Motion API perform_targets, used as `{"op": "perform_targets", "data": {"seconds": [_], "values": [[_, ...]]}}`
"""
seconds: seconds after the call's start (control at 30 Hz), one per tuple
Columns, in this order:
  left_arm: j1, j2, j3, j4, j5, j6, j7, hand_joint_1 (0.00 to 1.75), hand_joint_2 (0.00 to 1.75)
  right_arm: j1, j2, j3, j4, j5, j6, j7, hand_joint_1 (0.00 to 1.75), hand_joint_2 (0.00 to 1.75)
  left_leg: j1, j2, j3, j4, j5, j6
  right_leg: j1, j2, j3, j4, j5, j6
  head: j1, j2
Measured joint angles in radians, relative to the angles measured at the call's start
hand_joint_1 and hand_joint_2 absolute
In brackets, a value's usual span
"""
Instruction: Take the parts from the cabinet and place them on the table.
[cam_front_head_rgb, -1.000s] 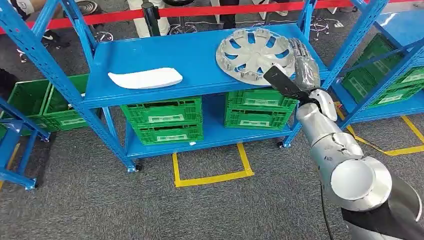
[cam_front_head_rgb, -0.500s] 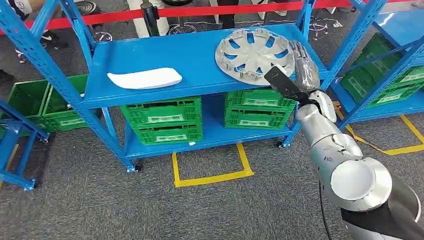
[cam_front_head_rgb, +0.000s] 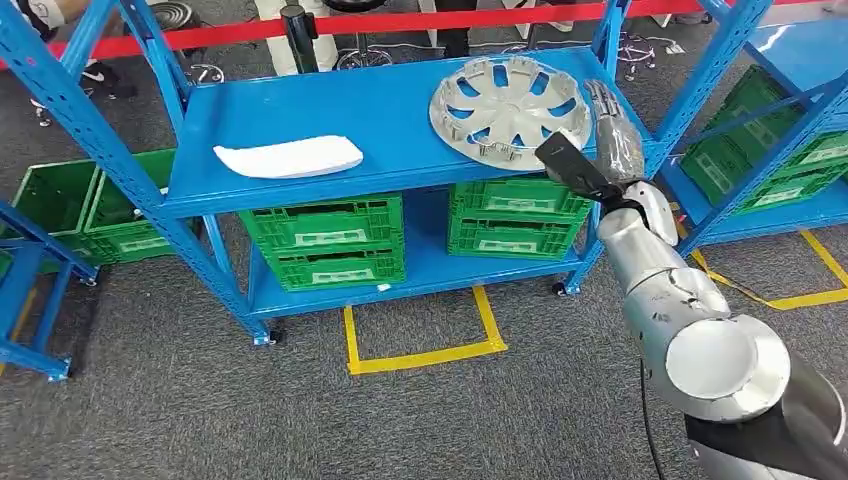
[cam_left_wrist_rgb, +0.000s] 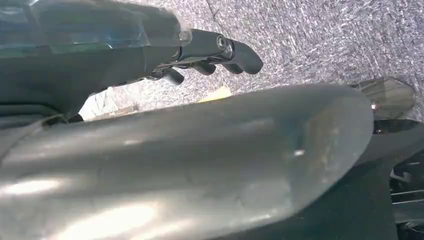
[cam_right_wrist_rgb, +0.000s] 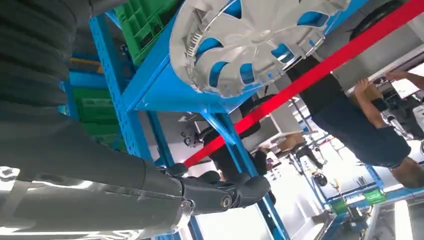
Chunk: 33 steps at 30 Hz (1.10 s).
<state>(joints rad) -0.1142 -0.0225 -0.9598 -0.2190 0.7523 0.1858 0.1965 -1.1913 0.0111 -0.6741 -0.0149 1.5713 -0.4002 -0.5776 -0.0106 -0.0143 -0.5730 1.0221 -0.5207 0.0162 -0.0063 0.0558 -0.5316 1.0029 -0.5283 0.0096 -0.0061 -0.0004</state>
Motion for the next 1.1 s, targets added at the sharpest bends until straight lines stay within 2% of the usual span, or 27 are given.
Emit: {"op": "perform_targets", "data": {"seconds": [0.93, 1.1], "values": [[0.0, 0.001, -0.002, 0.0, -0.011, 0.0, 0.006, 0.0, 0.0, -0.002, -0.017, -0.042, 0.0, 0.0, -0.006, -0.007, 0.0, 1.75, -0.002, 0.001, -0.001, 0.003, -0.001, 0.001, -0.003, 0.001, 0.0, -0.001, 0.001, 0.001, 0.0, 0.0], [0.0, 0.002, -0.002, 0.0, -0.011, 0.0, 0.006, 0.0, 0.0, -0.001, -0.017, -0.042, 0.0, 0.0, -0.009, -0.01, 0.0, 1.75, -0.006, 0.0, -0.002, 0.008, -0.004, 0.007, -0.004, 0.002, 0.0, -0.003, 0.001, 0.007, 0.0, 0.0]]}}
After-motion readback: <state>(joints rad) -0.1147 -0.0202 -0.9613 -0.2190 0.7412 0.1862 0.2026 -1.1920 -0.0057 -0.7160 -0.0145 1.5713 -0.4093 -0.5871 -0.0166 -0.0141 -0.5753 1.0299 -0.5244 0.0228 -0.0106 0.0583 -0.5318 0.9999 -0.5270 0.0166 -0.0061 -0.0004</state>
